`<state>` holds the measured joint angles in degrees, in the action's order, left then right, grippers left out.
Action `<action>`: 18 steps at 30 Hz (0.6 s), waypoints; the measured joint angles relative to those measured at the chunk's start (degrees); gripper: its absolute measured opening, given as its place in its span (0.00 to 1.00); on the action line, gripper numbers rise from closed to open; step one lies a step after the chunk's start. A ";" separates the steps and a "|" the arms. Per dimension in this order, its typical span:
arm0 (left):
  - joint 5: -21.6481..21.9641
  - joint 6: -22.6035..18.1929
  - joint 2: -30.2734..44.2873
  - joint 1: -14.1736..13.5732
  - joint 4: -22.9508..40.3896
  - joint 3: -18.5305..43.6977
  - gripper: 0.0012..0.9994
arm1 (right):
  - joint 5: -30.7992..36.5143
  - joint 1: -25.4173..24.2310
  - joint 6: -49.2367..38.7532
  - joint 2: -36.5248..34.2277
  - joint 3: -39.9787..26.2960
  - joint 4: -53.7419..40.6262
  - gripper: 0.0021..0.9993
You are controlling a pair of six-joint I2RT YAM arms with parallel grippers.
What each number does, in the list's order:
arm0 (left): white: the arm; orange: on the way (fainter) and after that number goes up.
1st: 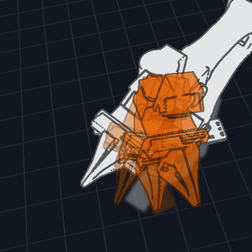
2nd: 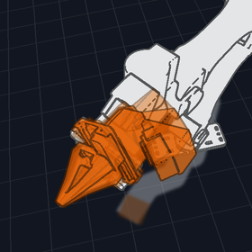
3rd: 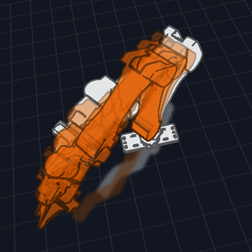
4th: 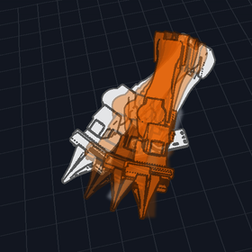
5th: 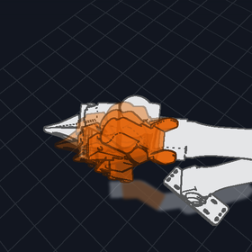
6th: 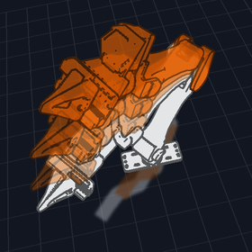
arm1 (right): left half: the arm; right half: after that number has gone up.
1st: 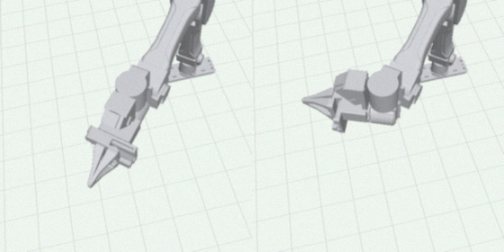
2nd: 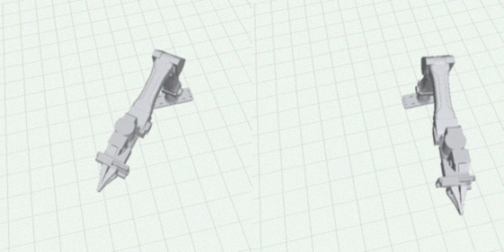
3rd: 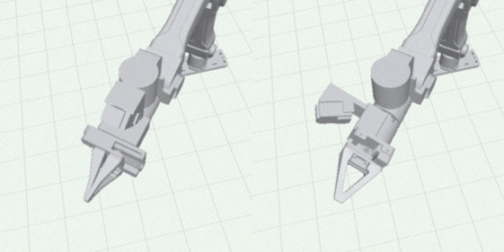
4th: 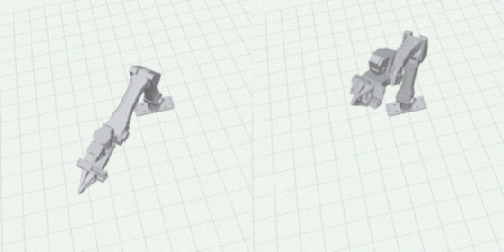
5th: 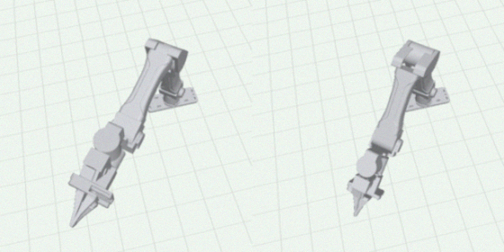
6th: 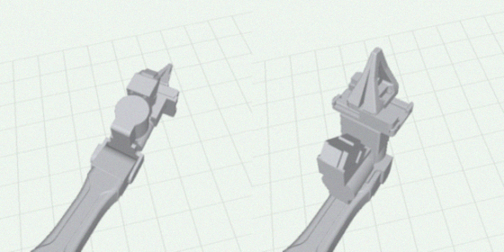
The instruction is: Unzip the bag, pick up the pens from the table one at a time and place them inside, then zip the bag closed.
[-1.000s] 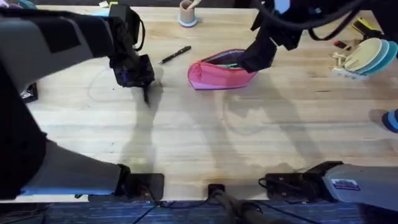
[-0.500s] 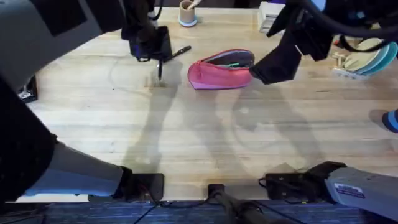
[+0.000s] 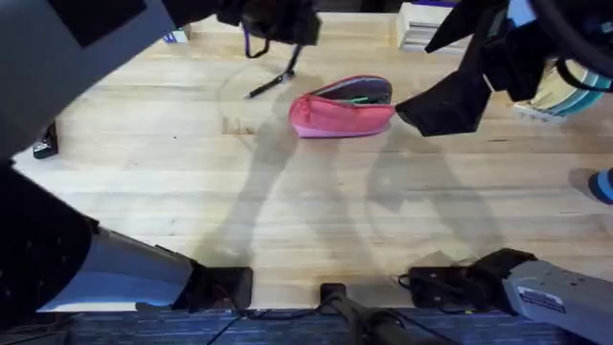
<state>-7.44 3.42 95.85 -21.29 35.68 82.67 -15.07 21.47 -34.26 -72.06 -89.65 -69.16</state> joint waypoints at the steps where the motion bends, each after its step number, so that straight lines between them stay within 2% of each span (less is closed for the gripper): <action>1: -1.92 -1.94 0.00 -0.50 -0.98 0.00 0.04 | 0.00 0.00 0.00 0.26 0.00 -0.01 1.00; 6: -9.89 -10.40 0.00 -2.02 -3.39 0.00 0.04 | 0.00 0.00 0.00 1.34 0.00 -0.03 1.00; 10: -15.70 -17.31 0.01 -2.20 -3.58 0.00 0.04 | 0.81 0.00 0.00 2.19 0.00 -0.05 1.00; 15: -22.33 -24.01 0.86 -2.24 -3.76 0.00 0.04 | 2.19 0.00 0.00 2.96 0.00 -0.10 1.00; 18: -26.00 -26.62 2.19 -2.48 -3.96 0.00 0.04 | 2.34 0.00 0.02 3.00 0.00 -0.14 1.00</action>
<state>-33.44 -23.21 98.05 -23.77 31.72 82.67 -12.73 21.47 -34.24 -69.06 -89.65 -69.30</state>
